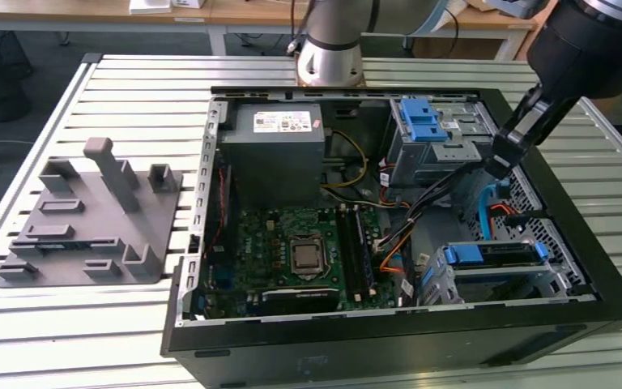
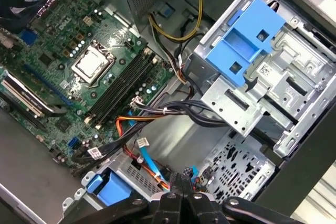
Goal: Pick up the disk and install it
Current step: 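Insert the first disk wire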
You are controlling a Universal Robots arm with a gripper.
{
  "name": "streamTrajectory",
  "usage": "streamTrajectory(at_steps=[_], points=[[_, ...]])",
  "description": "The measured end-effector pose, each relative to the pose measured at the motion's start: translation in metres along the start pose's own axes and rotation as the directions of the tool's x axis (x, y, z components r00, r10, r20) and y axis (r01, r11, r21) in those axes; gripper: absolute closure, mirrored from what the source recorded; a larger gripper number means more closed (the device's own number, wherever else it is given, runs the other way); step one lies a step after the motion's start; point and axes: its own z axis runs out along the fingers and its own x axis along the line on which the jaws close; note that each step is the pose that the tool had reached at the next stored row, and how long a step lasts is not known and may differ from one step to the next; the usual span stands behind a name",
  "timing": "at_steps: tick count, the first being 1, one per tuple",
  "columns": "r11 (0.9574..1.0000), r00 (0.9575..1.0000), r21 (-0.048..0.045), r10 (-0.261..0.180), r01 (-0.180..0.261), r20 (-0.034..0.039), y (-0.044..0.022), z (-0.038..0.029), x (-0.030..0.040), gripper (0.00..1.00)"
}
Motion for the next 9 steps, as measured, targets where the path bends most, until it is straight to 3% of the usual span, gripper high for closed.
streamTrajectory(at_steps=[4, 9], points=[[1.0, 1.0, 0.0, 0.0, 0.0, -0.0001, 0.0024, 0.0001, -0.0028, 0.89], [1.0, 1.0, -0.0002, 0.0, 0.0, -0.0001, -0.0063, 0.0002, -0.0135, 0.89]])
